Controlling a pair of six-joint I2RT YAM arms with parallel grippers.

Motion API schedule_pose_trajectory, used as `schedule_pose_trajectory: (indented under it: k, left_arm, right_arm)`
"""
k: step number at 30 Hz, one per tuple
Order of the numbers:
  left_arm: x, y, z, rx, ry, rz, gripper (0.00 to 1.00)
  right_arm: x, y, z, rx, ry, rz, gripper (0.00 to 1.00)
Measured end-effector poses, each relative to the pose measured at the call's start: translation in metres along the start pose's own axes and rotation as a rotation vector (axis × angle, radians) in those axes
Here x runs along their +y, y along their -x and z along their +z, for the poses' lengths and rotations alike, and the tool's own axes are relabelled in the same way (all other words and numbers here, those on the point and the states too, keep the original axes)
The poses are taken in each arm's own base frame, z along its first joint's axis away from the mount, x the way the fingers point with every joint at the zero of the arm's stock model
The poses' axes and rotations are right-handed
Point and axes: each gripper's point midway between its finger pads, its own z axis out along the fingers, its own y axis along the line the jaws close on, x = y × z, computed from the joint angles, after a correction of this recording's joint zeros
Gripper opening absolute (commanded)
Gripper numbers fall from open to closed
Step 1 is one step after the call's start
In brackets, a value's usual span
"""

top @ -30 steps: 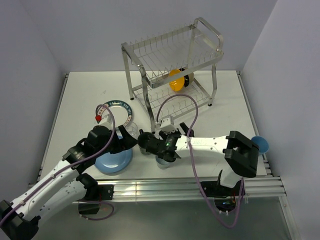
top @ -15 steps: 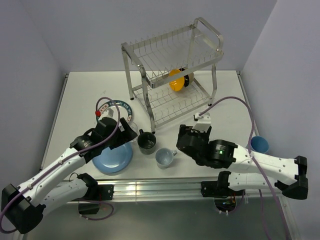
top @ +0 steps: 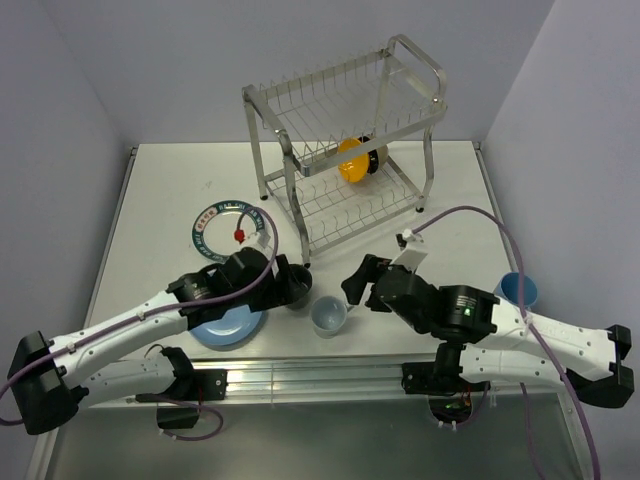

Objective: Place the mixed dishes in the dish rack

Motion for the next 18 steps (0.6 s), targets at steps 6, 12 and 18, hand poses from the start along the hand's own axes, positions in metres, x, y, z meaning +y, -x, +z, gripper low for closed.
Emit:
schedule_pose_trajectory:
  k: [6,12,18]
  left_arm:
    - [-0.023,-0.047,0.0,0.092,-0.032,0.031,0.81]
    - [-0.023,-0.079,0.013,0.138,0.041,-0.038,0.83]
    - [-0.021,-0.072,0.019,0.074,0.087,-0.155,0.86]
  right_arm:
    - [-0.004,0.015,-0.025,-0.043,0.099,0.194,0.82]
    - [-0.014,0.029,-0.05,-0.082,0.19,0.354,0.76]
    - [-0.021,0.025,-0.049,-0.072,0.169,0.362,0.74]
